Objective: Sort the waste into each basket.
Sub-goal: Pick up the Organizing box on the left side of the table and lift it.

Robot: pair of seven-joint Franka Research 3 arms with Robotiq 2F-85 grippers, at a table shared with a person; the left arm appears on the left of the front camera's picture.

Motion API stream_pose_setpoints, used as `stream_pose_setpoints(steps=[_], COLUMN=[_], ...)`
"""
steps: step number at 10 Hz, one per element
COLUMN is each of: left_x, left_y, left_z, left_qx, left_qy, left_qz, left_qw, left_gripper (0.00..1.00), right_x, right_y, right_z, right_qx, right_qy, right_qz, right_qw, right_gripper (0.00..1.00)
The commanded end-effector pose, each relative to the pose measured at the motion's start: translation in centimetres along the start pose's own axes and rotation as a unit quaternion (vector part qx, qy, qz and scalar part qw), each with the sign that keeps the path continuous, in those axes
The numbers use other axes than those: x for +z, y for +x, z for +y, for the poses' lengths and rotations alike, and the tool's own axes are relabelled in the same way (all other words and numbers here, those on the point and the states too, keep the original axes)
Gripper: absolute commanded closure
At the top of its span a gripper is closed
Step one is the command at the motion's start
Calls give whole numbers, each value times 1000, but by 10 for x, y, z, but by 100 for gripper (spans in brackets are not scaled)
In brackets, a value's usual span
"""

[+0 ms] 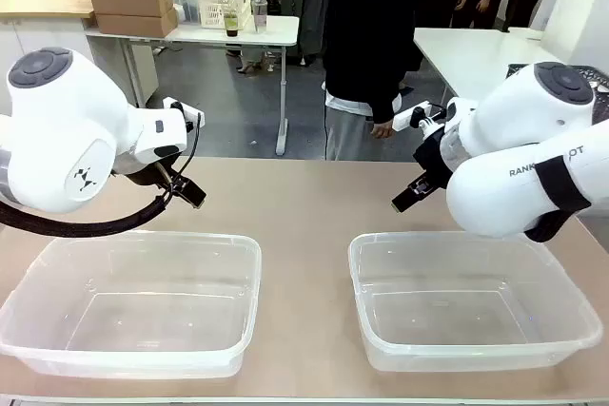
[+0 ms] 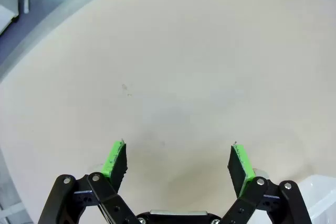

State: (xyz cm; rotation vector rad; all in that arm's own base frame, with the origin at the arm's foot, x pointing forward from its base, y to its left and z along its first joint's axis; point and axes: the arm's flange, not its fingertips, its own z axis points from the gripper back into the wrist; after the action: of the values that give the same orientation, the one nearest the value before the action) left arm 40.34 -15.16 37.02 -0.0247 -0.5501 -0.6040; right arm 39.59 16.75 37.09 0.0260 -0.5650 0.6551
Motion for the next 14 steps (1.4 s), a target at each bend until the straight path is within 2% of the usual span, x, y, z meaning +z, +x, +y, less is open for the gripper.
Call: stream_pose_setpoints(steps=[1,14], left_x=[0,0], left_y=[0,0], left_z=[0,0], left_qx=[0,0], left_qy=[0,0], left_qz=[0,0], left_qw=[1000,1000], left_gripper=[0,0], right_x=[0,0], right_y=[0,0], right_z=[0,0], right_qx=[0,0], right_qy=[0,0], right_qz=[0,0], right_qw=[1000,1000], right_gripper=[0,0])
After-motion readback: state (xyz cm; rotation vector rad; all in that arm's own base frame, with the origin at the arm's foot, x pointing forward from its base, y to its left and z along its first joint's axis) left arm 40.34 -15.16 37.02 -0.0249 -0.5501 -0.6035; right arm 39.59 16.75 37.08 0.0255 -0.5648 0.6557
